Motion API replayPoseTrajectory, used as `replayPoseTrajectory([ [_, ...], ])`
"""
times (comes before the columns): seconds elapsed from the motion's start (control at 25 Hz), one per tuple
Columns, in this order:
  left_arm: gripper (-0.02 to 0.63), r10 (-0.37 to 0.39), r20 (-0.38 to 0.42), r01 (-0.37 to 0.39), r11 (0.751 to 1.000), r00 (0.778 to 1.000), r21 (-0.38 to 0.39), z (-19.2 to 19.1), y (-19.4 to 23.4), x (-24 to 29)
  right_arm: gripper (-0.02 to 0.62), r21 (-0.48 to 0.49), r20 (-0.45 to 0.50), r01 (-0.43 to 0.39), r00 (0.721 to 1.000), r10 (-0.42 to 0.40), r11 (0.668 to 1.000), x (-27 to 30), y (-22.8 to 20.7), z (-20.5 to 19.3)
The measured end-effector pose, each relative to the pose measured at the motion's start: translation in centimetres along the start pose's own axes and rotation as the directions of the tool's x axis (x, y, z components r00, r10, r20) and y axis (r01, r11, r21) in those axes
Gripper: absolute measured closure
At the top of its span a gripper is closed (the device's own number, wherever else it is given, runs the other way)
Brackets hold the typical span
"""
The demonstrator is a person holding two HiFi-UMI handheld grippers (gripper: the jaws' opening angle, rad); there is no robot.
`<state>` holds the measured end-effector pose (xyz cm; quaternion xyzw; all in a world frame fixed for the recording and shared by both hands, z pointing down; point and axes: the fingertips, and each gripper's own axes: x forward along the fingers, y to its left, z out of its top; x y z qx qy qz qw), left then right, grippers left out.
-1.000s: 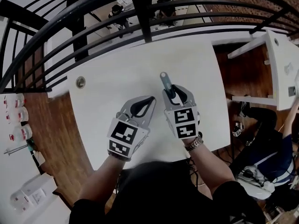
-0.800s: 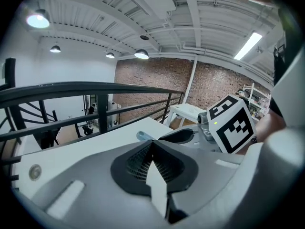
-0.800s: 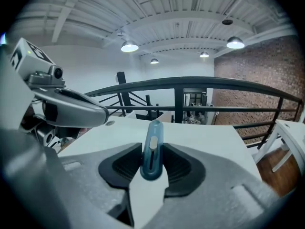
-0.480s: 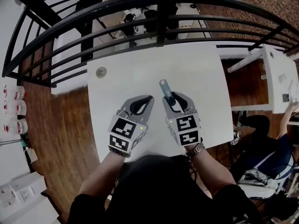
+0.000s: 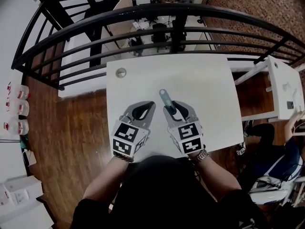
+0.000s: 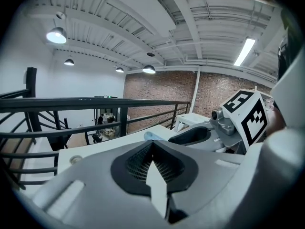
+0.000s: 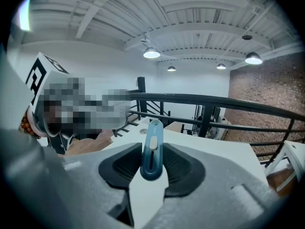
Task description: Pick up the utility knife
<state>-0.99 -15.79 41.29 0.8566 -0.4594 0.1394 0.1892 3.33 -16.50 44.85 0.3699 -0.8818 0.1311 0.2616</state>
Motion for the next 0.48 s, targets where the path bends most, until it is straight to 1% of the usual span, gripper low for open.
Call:
replayPoseTrajectory([
  [0.2, 0.589, 0.026, 0.018, -0.026, 1.000, 1.000, -0.002, -0.8, 1.3, -2.7, 0.465, -0.023, 0.018, -0.014, 1.000, 0.015, 1.000, 0.0, 2.7, 0.8],
  [0.48, 0.589, 0.040, 0.029, -0.040, 0.999, 0.999, -0.013, -1.7, 2.5, -5.0, 0.465, -0.049, 0.020, -0.014, 1.000, 0.015, 0.999, 0.3, 5.0, 1.2],
])
